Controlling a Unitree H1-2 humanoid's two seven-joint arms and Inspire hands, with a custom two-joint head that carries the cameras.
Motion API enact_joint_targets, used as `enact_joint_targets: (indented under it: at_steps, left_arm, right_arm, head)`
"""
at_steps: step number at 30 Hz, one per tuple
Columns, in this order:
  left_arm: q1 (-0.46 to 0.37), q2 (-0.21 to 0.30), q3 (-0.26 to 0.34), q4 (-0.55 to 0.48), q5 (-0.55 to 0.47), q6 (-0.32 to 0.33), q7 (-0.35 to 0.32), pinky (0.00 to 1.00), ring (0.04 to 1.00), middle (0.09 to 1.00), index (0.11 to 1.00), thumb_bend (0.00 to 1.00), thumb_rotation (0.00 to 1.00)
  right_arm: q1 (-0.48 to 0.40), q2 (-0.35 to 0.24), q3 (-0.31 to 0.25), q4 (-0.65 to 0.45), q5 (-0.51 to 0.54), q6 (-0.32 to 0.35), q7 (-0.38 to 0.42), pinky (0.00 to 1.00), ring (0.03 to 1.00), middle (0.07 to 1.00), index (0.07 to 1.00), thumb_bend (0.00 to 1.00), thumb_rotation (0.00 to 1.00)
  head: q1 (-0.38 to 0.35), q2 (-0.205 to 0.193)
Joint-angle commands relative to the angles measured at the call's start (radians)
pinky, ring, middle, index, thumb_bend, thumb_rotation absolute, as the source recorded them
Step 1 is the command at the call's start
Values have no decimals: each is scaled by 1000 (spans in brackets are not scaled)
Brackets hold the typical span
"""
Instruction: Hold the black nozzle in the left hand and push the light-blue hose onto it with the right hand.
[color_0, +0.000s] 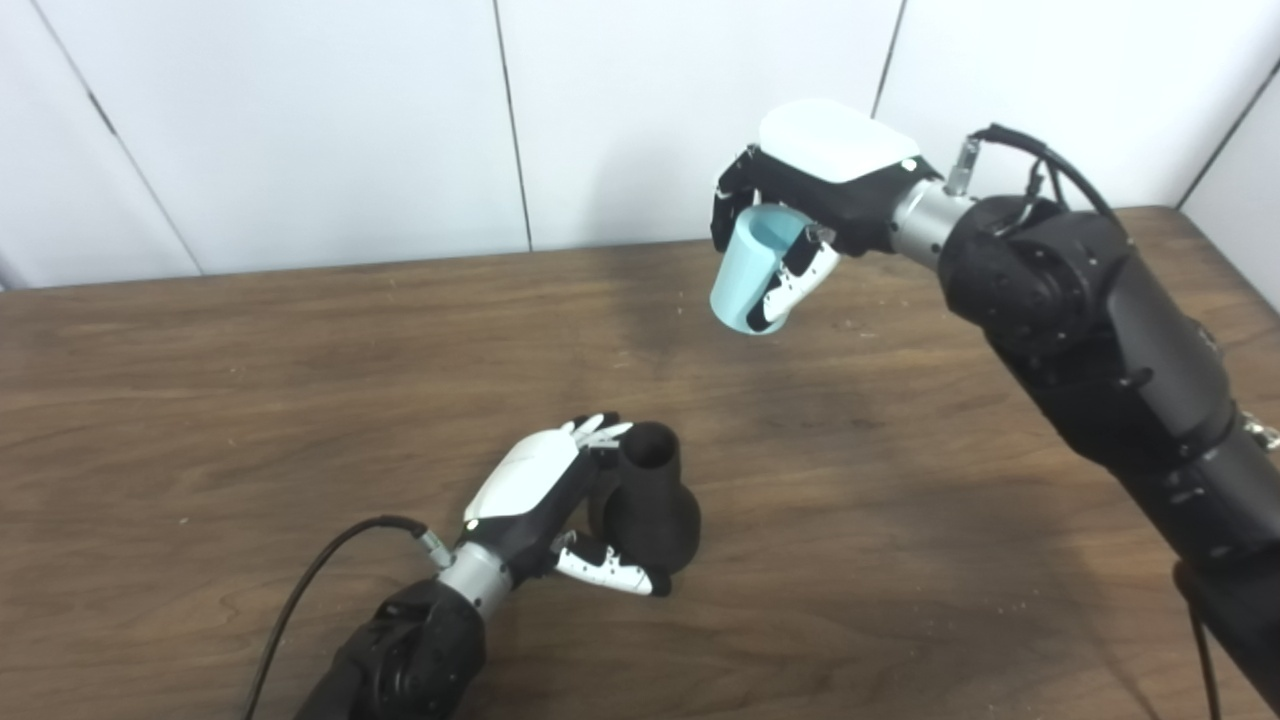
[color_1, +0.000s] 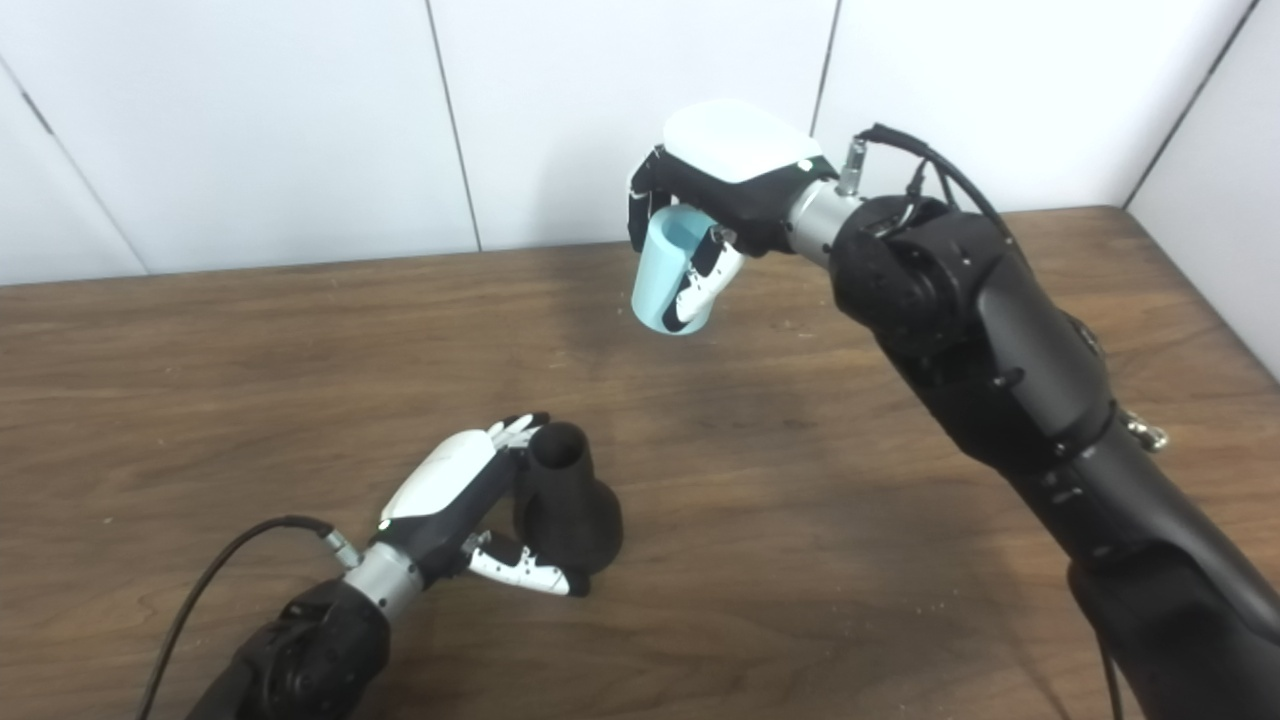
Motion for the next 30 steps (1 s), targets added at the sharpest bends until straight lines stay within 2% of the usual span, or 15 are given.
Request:
enact_joint_targets:
  at_steps: [1, 10, 21, 30]
  left_arm:
    - [64, 13, -57, 107, 51, 98, -98, 1000, 1000, 899, 482, 523, 48]
    - [60, 5, -64, 100, 74, 112, -106, 1000, 1000, 899, 482, 523, 47]
    - [53, 4, -78, 103, 79, 122, -103, 1000, 1000, 899, 482, 523, 49]
    - [44, 8, -77, 100, 72, 127, -106, 1000, 1000, 899, 482, 523, 48]
  right_arm:
    - [-39, 8, -19, -56, -2, -7, 7, 303, 431, 506, 482, 498, 0]
    - [-42, 46, -38, -161, 21, 11, 81, 300, 430, 500, 477, 498, 0]
    - [3, 53, -60, -210, 66, 7, 100, 300, 423, 495, 459, 498, 0]
    - [26, 66, -52, -204, 85, -4, 100, 298, 428, 517, 491, 497, 0]
  head:
    - [6, 4]
    - [36, 23]
    - [40, 21]
    - [39, 33]
